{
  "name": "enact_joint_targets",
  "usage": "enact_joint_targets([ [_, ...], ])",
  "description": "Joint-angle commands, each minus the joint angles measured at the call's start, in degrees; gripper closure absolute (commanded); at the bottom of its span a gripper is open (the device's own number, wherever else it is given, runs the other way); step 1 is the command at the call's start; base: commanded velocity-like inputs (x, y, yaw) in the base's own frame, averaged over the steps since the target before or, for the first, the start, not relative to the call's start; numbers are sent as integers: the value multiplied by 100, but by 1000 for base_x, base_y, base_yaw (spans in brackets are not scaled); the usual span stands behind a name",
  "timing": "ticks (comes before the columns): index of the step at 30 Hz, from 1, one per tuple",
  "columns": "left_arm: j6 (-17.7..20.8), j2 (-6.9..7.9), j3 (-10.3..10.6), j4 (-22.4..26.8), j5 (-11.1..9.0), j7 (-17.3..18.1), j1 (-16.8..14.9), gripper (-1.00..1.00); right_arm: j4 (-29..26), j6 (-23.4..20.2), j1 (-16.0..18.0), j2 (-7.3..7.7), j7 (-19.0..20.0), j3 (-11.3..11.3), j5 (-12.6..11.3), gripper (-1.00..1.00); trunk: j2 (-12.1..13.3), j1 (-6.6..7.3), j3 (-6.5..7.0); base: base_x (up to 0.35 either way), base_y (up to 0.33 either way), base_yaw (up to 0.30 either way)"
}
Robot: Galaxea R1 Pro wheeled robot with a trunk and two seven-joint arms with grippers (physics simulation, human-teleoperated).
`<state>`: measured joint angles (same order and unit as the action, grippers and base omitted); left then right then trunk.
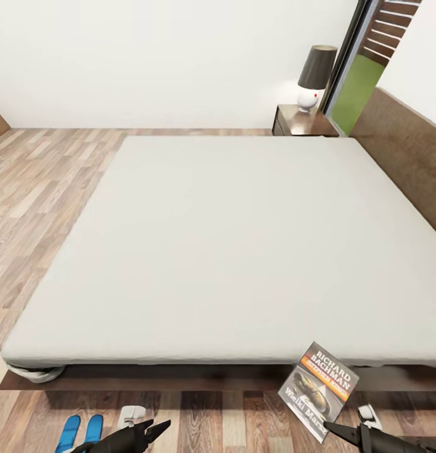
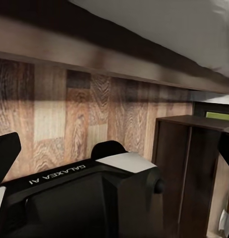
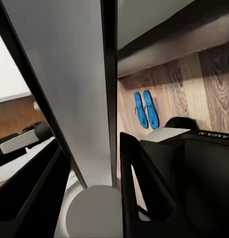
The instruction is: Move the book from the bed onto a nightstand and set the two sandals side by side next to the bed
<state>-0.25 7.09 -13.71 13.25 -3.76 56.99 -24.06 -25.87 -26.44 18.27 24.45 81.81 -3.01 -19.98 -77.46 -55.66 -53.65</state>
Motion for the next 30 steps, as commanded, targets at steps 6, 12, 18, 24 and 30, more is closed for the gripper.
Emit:
enact_joint_targets([
  [6, -2, 3, 22, -6, -30, 29, -2, -100, 111, 135, 2, -2, 11, -6, -15, 100, 240, 132, 109, 0, 0, 0],
  [12, -1, 3, 26, -6, -29, 31, -2, -100, 127, 345, 2, -3, 10, -6, -23, 100, 481, 264, 254, 0, 0, -31],
  [18, 7, 3, 26, -6, -30, 31, -2, -100, 134, 375, 2, -10, 6, -6, -23, 100, 722, 396, 369, 0, 0, -6],
  [24, 7, 3, 26, -14, -37, 21, -2, -100, 768, 1006, 2, -17, -1, -25, -38, 100, 962, 528, 477, 0, 0, 0],
  [30, 3, 3, 26, -104, -33, -1, -2, -100, 950, 1165, 2, -19, -8, -25, -40, 100, 1203, 660, 618, 0, 0, 0],
])
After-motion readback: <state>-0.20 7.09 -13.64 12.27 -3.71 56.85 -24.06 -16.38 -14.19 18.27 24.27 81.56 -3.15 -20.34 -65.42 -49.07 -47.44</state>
